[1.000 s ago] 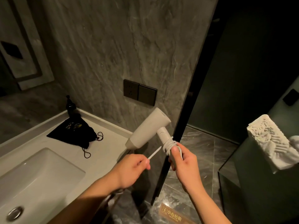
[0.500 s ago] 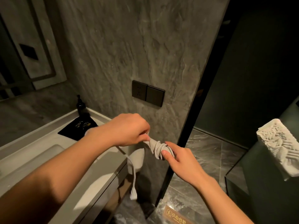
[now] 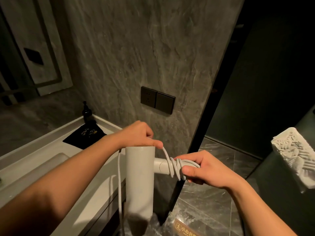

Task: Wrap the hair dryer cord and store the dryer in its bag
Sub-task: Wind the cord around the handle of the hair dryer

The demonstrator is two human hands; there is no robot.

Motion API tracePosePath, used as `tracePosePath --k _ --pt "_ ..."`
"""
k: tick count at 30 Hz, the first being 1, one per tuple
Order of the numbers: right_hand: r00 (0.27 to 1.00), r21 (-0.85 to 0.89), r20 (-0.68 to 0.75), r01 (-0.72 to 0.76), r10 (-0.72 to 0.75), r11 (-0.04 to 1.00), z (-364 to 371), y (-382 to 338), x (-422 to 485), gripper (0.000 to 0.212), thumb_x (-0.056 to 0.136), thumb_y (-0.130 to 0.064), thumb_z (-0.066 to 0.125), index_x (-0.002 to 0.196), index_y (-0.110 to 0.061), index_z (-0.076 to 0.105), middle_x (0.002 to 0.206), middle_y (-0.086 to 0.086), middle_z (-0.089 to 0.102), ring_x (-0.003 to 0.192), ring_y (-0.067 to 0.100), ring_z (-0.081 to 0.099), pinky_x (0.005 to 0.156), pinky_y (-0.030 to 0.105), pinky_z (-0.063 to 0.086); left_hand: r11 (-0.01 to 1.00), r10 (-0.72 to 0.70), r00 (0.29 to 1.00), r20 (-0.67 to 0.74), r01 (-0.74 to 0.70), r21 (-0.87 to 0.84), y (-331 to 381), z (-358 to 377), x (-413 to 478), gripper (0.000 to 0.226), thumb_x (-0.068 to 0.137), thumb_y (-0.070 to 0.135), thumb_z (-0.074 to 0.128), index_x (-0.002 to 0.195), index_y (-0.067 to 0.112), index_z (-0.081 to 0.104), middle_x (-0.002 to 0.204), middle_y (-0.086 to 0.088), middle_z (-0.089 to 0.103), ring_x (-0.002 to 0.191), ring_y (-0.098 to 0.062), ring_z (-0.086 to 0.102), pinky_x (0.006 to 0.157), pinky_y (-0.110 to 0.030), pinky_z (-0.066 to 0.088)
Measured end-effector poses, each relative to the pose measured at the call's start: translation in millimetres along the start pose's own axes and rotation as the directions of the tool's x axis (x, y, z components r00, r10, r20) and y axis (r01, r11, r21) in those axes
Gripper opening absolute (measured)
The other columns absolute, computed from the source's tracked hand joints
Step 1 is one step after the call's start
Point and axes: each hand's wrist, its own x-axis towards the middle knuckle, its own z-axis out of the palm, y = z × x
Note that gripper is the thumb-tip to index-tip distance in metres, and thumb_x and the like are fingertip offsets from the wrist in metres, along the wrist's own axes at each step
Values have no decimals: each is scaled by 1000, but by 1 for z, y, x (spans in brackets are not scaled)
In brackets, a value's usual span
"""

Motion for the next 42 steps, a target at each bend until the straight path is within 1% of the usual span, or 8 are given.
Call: tracePosePath --k 4,6,8,11,19,25,33,42 --pt "997 156 -31 73 -69 985 9 14 2 54 94 -47 68 128 -6 72 68 8 64 46 12 47 44 27 33 869 -203 956 210 275 -411 -26 31 -8 45 88 33 70 51 12 56 41 10 48 39 -2 46 59 -24 40" --pt "990 296 -121 107 -73 949 15 20 5 54 95 -46 67 127 -2 71 66 9 63 43 13 44 44 29 27 771 82 877 474 245 -587 -33 48 -14 36 102 21 50 79 8 74 64 5 70 58 2 65 69 -20 51" --pt "963 438 -269 115 8 892 23 20 11 43 96 -38 68 123 -4 74 66 8 63 46 9 54 41 19 36 672 198 941 273 72 -737 -32 69 -17 37 103 34 44 94 9 70 82 -2 73 77 -6 70 83 -29 52" --pt "852 450 -508 137 126 883 33 14 23 29 92 -34 65 109 -15 81 66 13 59 45 7 54 38 11 38 819 -193 981 13 168 -549 -21 106 -34 58 80 76 40 59 24 53 50 9 43 48 -6 42 60 -32 36" --pt "547 -7 -834 -149 76 989 37 52 46 16 95 -39 68 104 -32 79 75 -8 75 68 12 66 67 40 56 998 -50 992 -112 46 -43 -10 99 -54 31 102 36 41 84 18 60 69 5 56 72 -18 59 70 -34 45" --pt "662 -311 -750 -338 -11 888 48 62 38 43 95 -52 63 130 -26 67 92 -7 78 83 12 71 73 37 57 859 77 989 -124 -2 513 23 38 -52 29 99 46 41 85 24 53 83 -4 65 77 -28 64 63 -37 50" --pt "898 -480 -440 -241 6 843 30 34 17 35 92 -58 65 117 -34 71 71 2 73 65 13 65 71 37 55 711 164 986 -28 -98 696 53 -33 -33 39 81 62 65 73 26 54 68 8 51 73 -21 59 59 -32 46" --pt "993 -93 -113 12 -22 996 18 -2 -1 33 93 -36 70 121 -20 76 77 -1 71 61 0 55 59 14 42 986 149 981 123 -157 57 42 -47 -8 34 68 47 85 71 16 73 68 -9 68 58 -19 55 60 -39 49"
